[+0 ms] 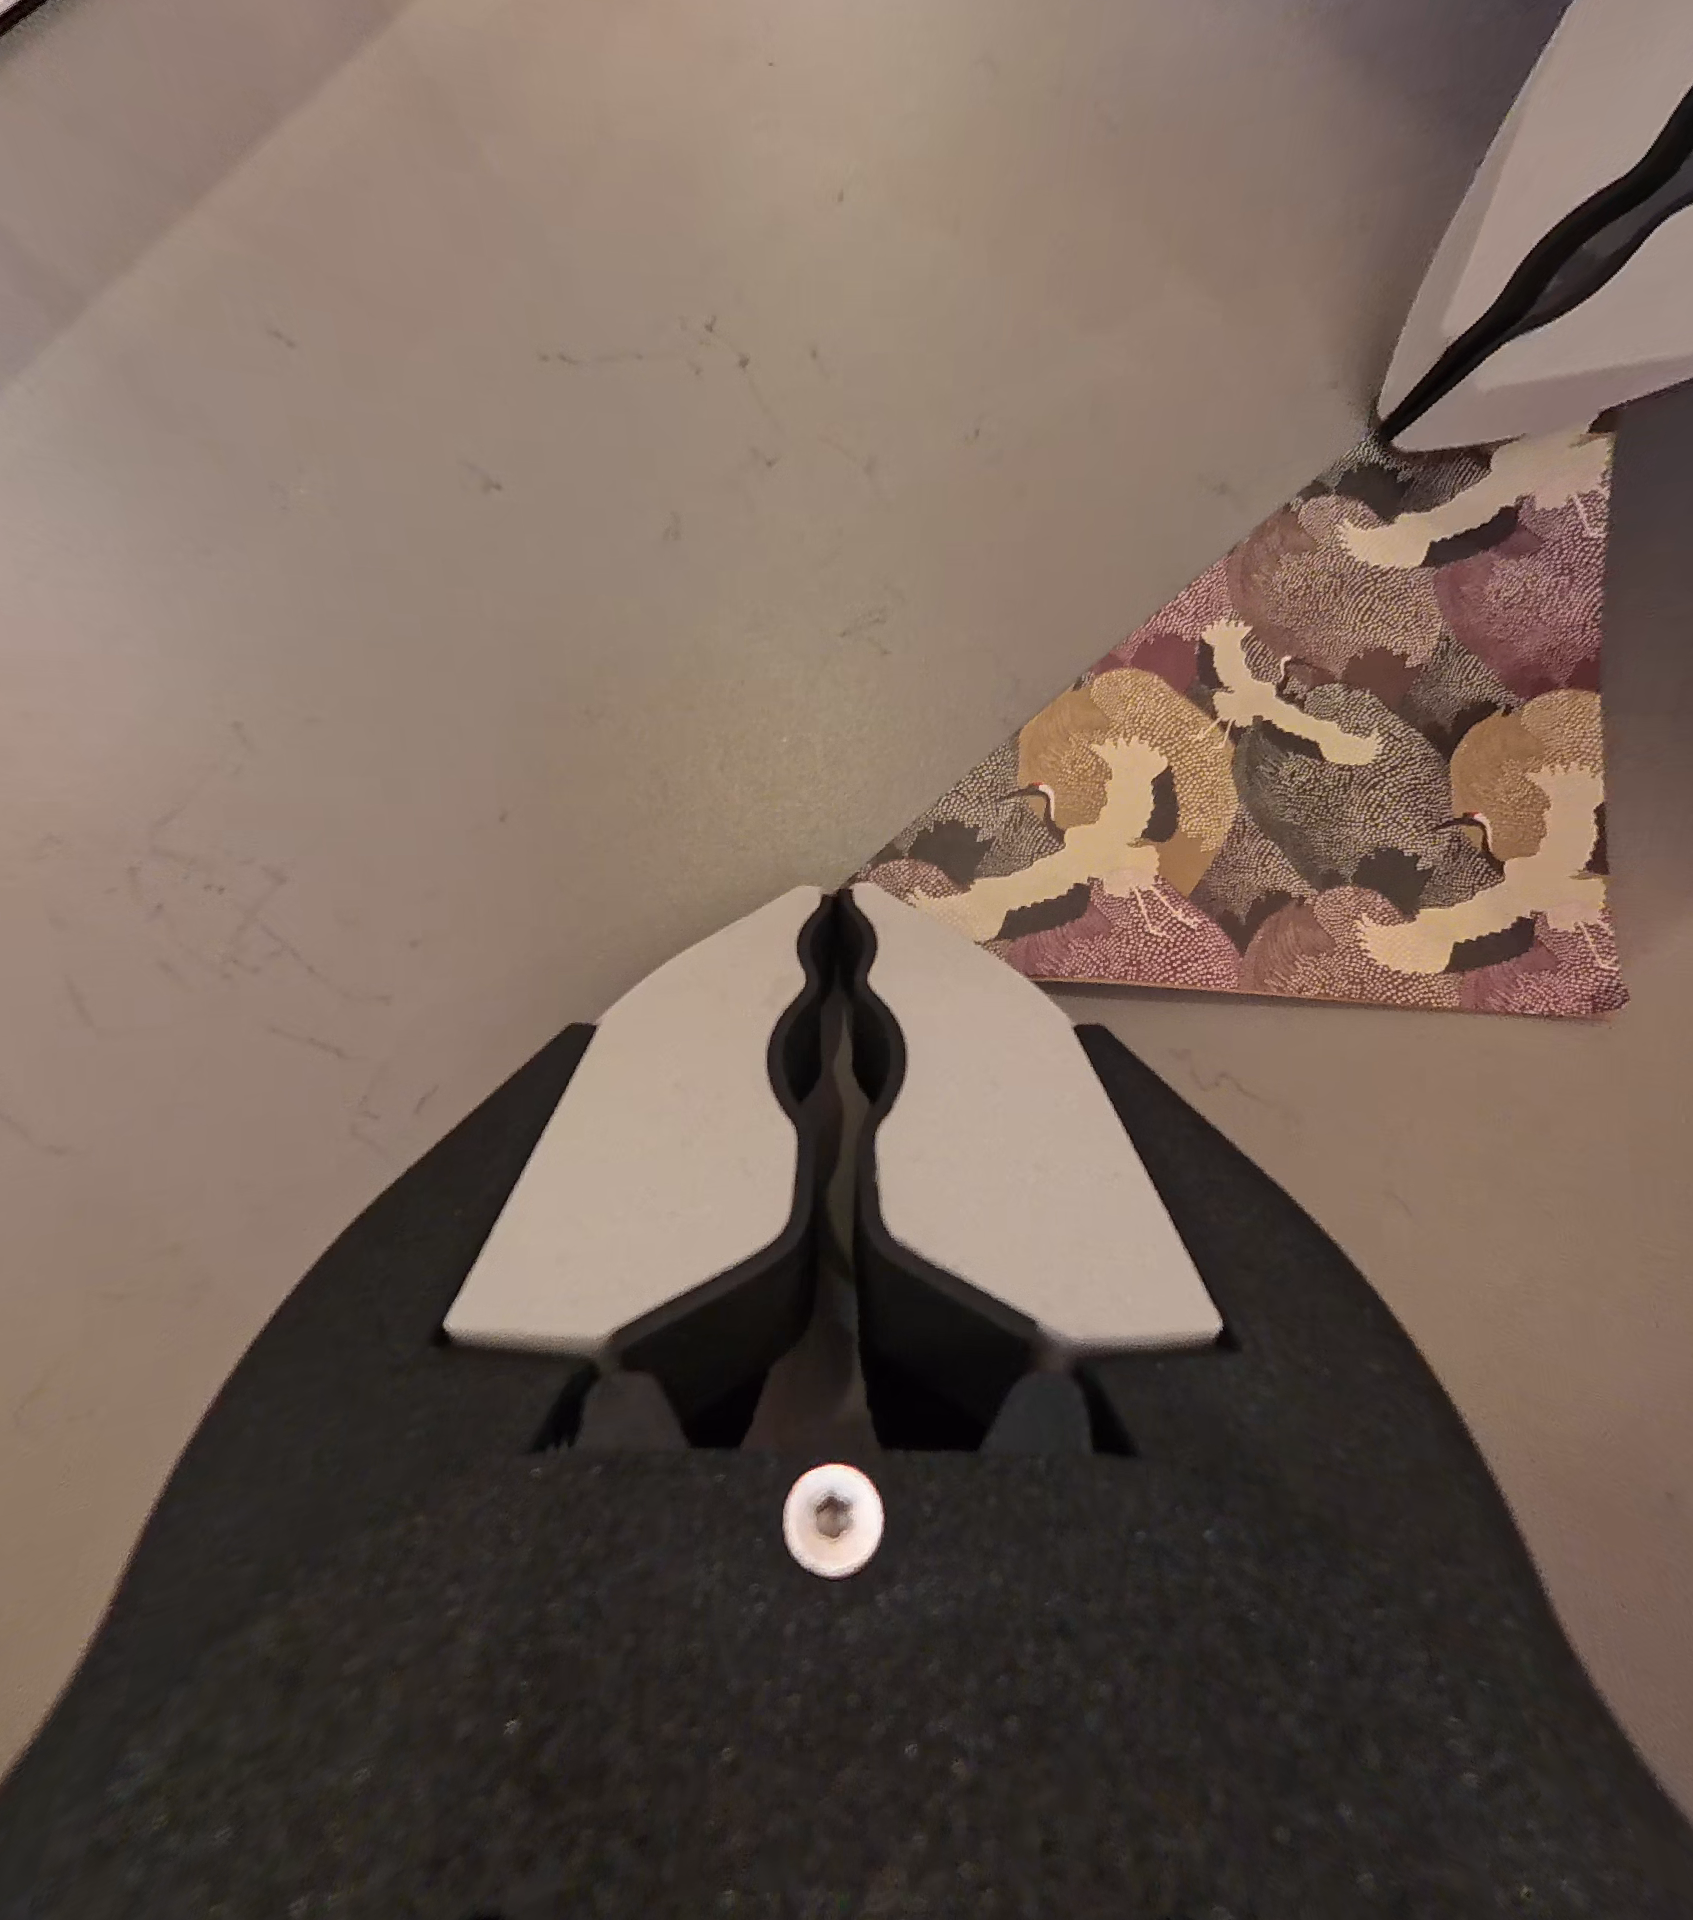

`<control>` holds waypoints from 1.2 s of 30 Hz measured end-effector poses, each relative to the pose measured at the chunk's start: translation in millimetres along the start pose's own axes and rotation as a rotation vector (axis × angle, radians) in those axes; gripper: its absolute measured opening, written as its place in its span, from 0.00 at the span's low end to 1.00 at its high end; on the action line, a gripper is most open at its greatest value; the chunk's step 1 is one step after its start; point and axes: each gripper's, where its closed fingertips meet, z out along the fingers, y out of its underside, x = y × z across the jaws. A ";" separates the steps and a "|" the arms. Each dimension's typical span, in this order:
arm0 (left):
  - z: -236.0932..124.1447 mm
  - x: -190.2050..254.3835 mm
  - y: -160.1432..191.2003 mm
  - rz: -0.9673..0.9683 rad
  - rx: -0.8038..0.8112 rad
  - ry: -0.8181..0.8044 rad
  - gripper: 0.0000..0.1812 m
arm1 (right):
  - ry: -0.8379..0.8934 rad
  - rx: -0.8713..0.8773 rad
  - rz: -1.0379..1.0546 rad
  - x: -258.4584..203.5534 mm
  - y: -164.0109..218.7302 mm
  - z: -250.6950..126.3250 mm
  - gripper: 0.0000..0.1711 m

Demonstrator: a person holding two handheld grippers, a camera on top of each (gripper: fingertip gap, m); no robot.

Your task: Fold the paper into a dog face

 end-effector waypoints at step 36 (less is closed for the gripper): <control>0.2 -0.3 0.4 0.002 -0.002 -0.002 0.00 | 0.119 -0.346 0.104 12.7 56.3 -25.6 0.00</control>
